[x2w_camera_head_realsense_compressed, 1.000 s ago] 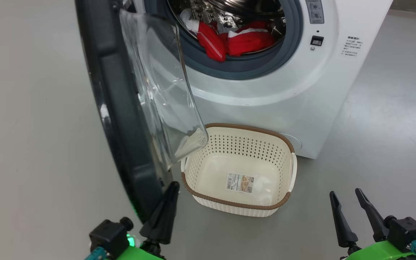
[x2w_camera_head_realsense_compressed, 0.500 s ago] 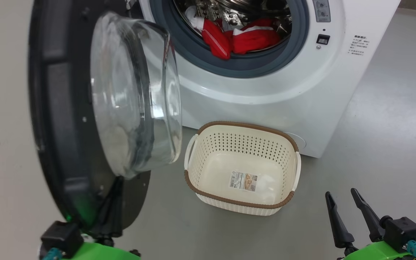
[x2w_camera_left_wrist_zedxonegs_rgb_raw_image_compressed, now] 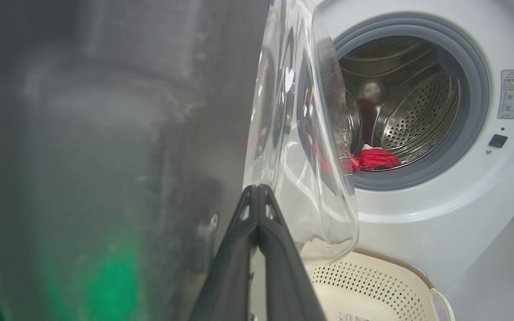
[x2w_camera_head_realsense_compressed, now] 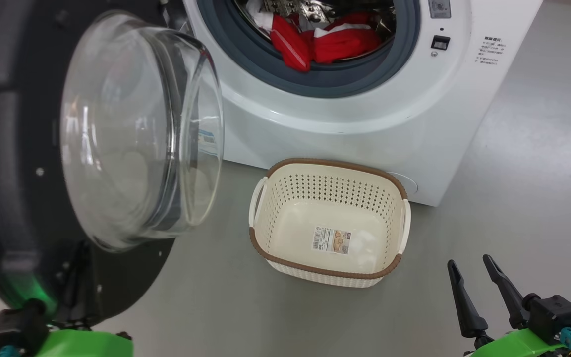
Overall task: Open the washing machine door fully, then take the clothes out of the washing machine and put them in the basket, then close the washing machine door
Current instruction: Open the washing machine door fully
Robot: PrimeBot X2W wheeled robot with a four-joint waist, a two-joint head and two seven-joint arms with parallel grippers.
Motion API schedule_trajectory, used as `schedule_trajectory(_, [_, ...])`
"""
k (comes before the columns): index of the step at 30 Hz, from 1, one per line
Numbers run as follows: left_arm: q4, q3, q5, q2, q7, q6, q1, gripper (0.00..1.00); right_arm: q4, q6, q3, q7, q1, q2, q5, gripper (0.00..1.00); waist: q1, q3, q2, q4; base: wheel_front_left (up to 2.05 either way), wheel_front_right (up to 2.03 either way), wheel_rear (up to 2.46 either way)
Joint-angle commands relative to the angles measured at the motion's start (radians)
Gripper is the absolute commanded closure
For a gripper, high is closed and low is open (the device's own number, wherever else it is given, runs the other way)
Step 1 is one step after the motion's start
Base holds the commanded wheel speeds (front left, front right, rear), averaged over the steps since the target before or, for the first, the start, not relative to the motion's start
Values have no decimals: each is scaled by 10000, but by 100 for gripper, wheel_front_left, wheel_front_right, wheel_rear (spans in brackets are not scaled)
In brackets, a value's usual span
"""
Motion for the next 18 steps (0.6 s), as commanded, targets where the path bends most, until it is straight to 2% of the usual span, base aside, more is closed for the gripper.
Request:
schedule_trajectory(1, [-170, 697, 136, 288, -59, -26, -397, 100, -269, 65, 243, -91, -379, -153, -118, 0, 0, 65, 0, -48, 0, 0, 0])
schedule_trajectory(10, [62, 2193, 637, 323, -59, -164, -599, 100, -284, 65, 192, -91, -398, -204, -144, 0, 0, 170, 0, -84, 0, 0, 0])
schedule_trajectory(18, [616, 3137, 997, 645, -59, -285, -1080, 100, -287, 65, 199, -91, -452, -244, -154, 0, 0, 206, 0, -115, 0, 0, 0])
